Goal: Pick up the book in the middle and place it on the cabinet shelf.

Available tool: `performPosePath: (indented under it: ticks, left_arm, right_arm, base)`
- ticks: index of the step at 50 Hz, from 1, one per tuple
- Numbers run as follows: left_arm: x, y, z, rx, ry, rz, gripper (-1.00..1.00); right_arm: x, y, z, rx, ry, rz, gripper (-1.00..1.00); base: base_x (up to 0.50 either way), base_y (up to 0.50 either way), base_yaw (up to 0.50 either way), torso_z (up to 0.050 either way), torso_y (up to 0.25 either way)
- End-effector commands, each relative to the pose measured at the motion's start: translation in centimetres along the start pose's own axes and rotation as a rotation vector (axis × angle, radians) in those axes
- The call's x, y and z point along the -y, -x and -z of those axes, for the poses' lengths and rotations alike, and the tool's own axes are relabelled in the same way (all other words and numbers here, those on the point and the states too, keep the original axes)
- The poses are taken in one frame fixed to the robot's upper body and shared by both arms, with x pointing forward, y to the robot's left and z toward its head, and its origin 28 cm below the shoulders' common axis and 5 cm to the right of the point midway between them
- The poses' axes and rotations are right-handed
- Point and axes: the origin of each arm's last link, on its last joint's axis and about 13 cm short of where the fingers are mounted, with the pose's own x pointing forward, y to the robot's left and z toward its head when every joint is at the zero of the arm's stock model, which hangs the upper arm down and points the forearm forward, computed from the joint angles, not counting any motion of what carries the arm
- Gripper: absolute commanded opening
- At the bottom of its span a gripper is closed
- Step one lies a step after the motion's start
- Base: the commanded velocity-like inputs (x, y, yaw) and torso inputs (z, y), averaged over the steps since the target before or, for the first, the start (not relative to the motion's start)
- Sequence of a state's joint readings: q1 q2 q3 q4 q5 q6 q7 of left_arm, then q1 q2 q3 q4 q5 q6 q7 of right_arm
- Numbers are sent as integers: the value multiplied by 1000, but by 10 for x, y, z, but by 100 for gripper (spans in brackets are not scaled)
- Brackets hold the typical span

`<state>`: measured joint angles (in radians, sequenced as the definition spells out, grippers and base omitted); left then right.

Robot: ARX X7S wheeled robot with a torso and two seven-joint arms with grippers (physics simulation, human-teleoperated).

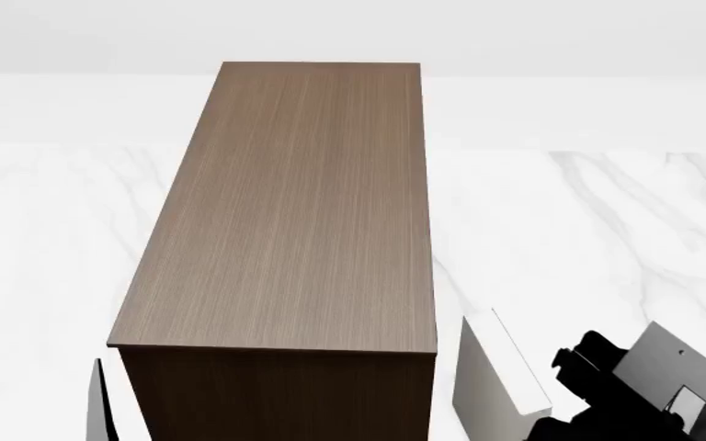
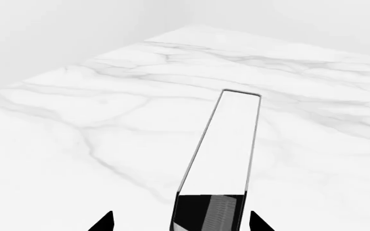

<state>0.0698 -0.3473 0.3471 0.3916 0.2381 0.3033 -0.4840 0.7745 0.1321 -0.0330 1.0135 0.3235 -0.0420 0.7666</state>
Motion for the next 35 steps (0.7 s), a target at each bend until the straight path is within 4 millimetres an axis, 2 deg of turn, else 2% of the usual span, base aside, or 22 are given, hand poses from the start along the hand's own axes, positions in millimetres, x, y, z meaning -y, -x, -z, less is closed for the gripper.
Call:
performPosePath:
  ticks: [1, 3, 4, 15, 19, 22, 24, 29, 30, 31, 32, 33, 34, 35]
  left_arm:
    - [-2, -2, 0, 3, -9, -14, 100]
    - [-2, -2, 1, 2, -9, -13, 100]
    - [-2, -2, 1, 3, -9, -13, 100]
    - [-1, -2, 1, 2, -9, -12, 100]
    - [-1, -2, 0, 3, -10, -10, 100]
    - [-1, -2, 0, 3, -10, -10, 100]
    - [-1, -2, 0, 3, -10, -10, 100]
    - [-1, -2, 0, 3, -10, -10, 100]
    - [-1, -1, 0, 4, -11, -12, 100]
    - [-2, -2, 0, 4, -11, -12, 100]
    - [-2, -2, 0, 4, -11, -13, 100]
    - [-2, -2, 0, 4, -11, -13, 100]
    - [-2, -2, 0, 4, -11, -13, 100]
    - [-2, -2, 0, 4, -11, -13, 100]
  right_arm:
    - [-3, 0, 4, -5, -11, -15, 100]
    - [-3, 0, 5, 0, -3, -17, 100]
    - [-3, 0, 5, 0, -3, -17, -100]
    - [-5, 1, 0, 49, 25, -22, -100]
    - [-6, 5, -12, 129, 32, -35, -100]
    - [-6, 5, -12, 129, 32, -35, -100]
    - [-6, 11, -26, 206, 21, -53, -100]
    - [-6, 11, -26, 206, 21, -53, -100]
    - [-4, 18, -40, 263, 26, -73, -100]
    - [-6, 28, -63, 344, -28, -105, -100]
    - [-6, 33, -73, 375, -55, -118, -100]
    - [-6, 33, -74, 375, -55, -118, -100]
    - [-4, 42, -91, 427, -89, -141, -100]
    - [-2, 46, -99, 460, -98, -151, -100]
  base:
    - [0, 0, 0, 0, 0]
    - [0, 0, 0, 0, 0]
    - [0, 0, 0, 0, 0]
    - [0, 0, 0, 0, 0]
    - [0, 0, 0, 0, 3]
    - [0, 0, 0, 0, 0]
    - [0, 0, 0, 0, 0]
    - [0, 0, 0, 0, 2]
    - [0, 0, 0, 0, 0]
    - [0, 0, 0, 0, 0]
    - [0, 0, 0, 0, 11]
    - [0, 0, 0, 0, 0]
    - [0, 0, 3, 0, 0]
    - [0, 0, 0, 0, 0]
